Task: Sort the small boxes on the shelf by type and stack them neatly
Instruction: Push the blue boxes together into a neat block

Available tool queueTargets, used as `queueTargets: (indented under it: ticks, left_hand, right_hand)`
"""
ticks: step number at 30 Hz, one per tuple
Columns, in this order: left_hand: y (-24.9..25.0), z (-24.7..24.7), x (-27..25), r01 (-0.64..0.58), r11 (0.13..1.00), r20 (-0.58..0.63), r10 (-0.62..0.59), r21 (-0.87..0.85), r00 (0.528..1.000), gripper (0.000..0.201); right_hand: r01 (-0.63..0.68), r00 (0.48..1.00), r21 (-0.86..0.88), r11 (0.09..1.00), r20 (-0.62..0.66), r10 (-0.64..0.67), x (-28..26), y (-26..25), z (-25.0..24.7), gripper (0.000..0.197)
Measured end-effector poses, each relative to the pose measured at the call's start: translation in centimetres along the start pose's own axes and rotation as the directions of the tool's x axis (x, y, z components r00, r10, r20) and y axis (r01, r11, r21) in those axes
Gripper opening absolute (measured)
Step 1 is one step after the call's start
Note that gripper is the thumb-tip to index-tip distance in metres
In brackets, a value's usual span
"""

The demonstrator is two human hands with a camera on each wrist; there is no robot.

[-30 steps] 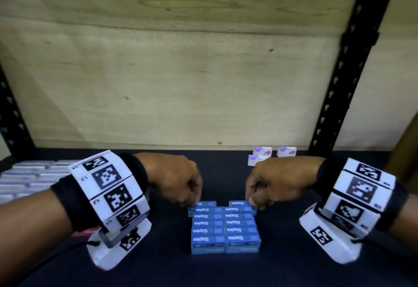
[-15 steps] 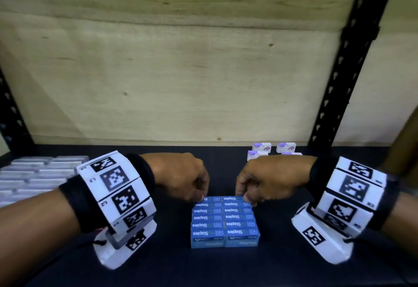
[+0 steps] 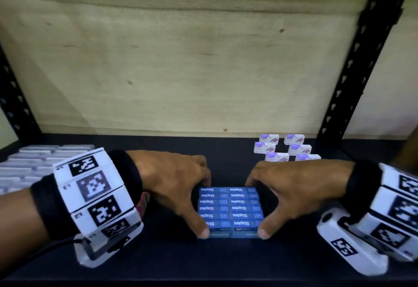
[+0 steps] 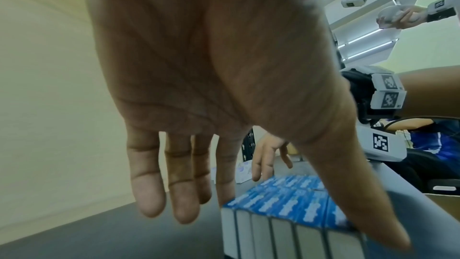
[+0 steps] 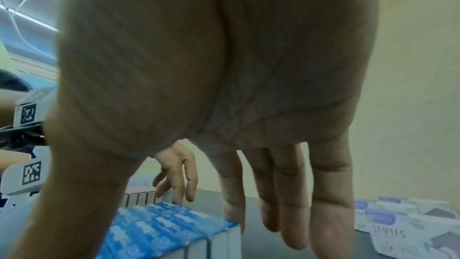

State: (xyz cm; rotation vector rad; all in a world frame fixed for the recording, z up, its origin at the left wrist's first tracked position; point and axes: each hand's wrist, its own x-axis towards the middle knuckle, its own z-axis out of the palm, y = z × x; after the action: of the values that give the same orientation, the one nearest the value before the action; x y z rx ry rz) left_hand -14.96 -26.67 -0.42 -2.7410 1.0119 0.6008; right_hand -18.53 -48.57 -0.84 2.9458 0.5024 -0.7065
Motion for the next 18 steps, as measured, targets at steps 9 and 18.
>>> queueTargets:
  ticks: [9,18]
  left_hand:
    - [-0.8,-0.4,0.5,0.002,1.0,-0.018,-0.001,0.027,1.0,0.071]
    - [-3.6,-0.5,0.9,0.071,0.997,-0.009,-0.071,0.033,0.997,0.074]
  right_hand:
    - [0.046,0.997,0.016,0.999,-0.065,-0.045,1.7,-0.2,-0.3,0.077]
    - [0.041,0.996,0.015,0.999,-0.083,-0.04,4.3,-1.7,-1.7,0.071]
